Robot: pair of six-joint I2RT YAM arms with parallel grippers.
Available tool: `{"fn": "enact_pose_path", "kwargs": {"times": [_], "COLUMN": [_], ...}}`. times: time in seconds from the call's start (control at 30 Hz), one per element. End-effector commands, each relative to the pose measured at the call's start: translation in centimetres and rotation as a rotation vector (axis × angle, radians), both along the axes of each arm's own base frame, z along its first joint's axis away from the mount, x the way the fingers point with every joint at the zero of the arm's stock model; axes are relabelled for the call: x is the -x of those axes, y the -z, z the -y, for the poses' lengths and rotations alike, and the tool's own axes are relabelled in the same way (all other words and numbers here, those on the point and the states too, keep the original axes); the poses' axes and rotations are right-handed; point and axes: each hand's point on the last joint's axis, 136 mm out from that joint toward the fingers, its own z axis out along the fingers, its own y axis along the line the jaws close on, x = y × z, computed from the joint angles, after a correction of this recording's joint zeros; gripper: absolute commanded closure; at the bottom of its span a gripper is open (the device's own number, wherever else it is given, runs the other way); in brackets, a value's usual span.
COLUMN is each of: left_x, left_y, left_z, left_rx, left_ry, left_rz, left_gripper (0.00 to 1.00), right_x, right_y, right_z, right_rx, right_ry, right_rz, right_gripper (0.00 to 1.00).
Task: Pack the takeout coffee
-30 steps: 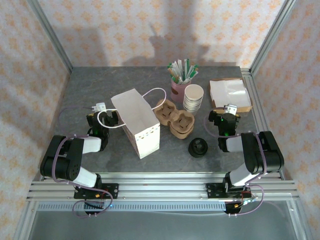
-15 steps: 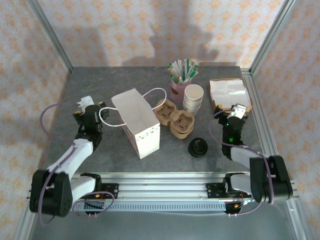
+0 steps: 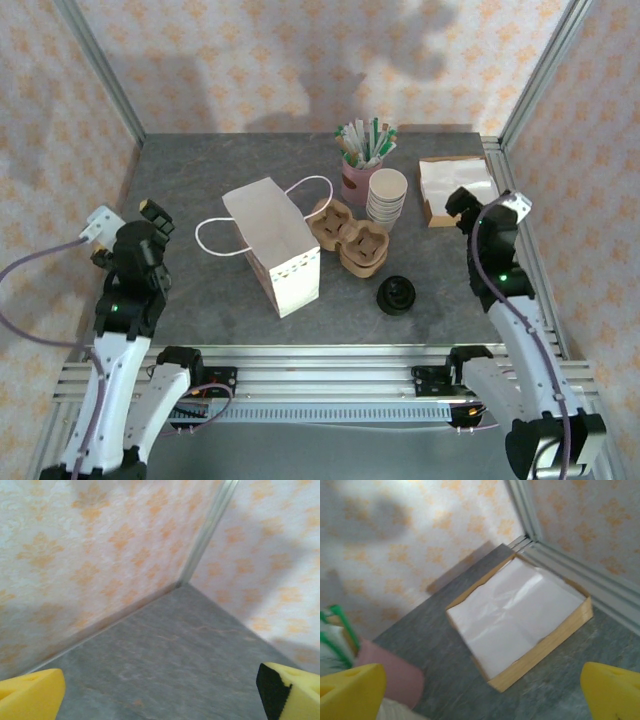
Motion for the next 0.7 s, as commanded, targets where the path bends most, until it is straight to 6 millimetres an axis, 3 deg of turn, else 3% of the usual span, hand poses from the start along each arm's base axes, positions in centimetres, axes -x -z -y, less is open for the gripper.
{"fn": "enact_pose_path", "kwargs": {"times": [0.0,0.07,0.17,0.23,0.3,0.43,0.53,0.67], "left_x": [-2.3,-3.7,-4.9,-4.8,-4.4,-3.3,-2.8,-2.8], "left_y": [-1.1,-2.2,-2.7,-1.8,-0.7,-1.5,-1.0,-1.0], "left_z": [5.1,9.0,12.6,12.5,11.6,11.2,9.8,10.3], "left_rx": [0.019,0.057,0.089,0.099,0.111,0.071,0.099,0.1], "left_ry": [0.345,0.569,0.77,0.767,0.708,0.695,0.606,0.637], "left_rz": [0.055,0.092,0.082,0.026,-0.005,0.057,0.069,0.076], "left_gripper": [0.03,0.04,0.05,0.07,0.14,0.1,0.11,0.11], "right_x": [2.0,1.4,0.9,0.5,-0.2,-1.9,-3.1,-4.3], "right_y": [1.6,0.3,-1.6,-2.3,-2.2,-1.1,-0.1,0.8], "right_z": [-3.8,-6.2,-8.7,-10.0,-11.1,-11.9,-13.1,-13.4], "right_rx": [-0.146,-0.219,-0.179,-0.127,-0.122,-0.078,-0.057,-0.03], "right_ry": [-0.178,-0.291,-0.365,-0.379,-0.4,-0.384,-0.399,-0.376], "right_rz": [-0.259,-0.292,-0.32,-0.333,-0.351,-0.409,-0.44,-0.46], "right_gripper": [0.08,0.18,0.35,0.41,0.42,0.47,0.54,0.55]}}
